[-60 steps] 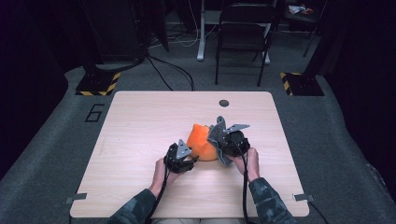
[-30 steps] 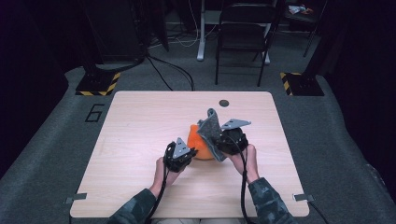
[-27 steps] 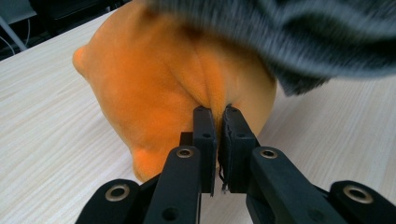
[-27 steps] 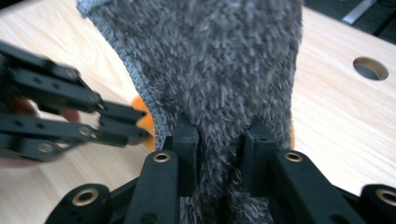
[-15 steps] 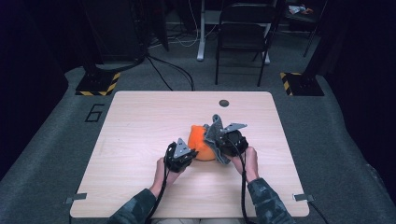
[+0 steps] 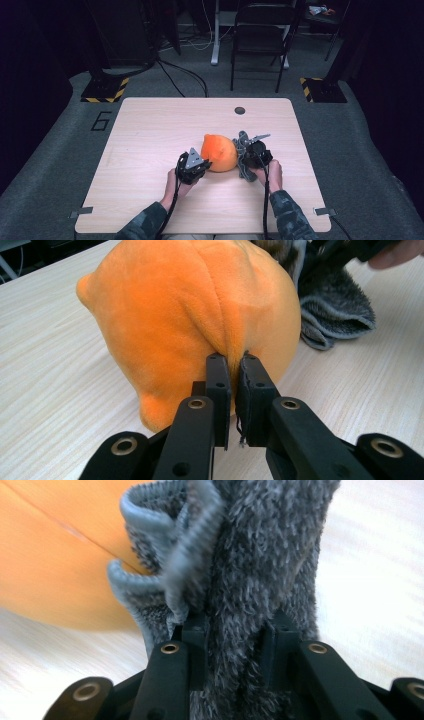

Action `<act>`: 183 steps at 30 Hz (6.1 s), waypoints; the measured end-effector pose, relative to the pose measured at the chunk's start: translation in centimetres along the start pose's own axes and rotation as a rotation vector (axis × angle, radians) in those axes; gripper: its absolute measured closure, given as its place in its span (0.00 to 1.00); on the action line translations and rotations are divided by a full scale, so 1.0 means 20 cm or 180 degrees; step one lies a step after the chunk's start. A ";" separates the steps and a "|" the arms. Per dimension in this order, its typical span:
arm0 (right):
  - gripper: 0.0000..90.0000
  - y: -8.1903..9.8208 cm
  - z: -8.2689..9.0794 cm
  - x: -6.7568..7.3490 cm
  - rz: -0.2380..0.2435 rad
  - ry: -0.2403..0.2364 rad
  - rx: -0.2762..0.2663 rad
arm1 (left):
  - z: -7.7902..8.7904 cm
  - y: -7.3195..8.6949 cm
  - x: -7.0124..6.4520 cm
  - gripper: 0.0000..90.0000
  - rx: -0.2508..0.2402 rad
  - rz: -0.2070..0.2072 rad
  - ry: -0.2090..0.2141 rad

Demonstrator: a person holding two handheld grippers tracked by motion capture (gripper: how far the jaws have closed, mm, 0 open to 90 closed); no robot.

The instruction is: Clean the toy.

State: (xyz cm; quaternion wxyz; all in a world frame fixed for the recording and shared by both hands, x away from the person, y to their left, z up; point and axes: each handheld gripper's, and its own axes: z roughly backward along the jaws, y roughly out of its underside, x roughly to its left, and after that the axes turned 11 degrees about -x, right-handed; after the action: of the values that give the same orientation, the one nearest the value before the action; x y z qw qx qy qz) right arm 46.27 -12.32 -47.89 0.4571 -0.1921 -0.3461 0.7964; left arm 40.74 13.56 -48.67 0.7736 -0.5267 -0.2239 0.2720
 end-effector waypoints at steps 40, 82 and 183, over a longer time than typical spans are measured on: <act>0.78 -0.14 0.15 0.20 0.0320 -0.0278 -0.0511 | 0.00 0.01 0.00 0.94 0.0015 -0.0040 0.0059; 0.82 -0.16 0.27 0.06 0.0049 -0.0250 -0.0685 | -0.01 0.02 0.02 0.93 0.0016 0.0021 0.0032; 0.80 -0.19 0.20 0.34 0.0662 -0.0234 -0.0592 | 0.00 0.00 -0.01 0.94 -0.0002 -0.0215 0.0163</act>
State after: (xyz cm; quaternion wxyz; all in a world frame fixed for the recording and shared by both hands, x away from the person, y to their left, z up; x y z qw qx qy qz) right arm 42.58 -6.64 -42.44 0.3394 -0.2393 -0.4132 0.8105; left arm 40.52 13.37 -48.61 0.7877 -0.5258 -0.2218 0.2321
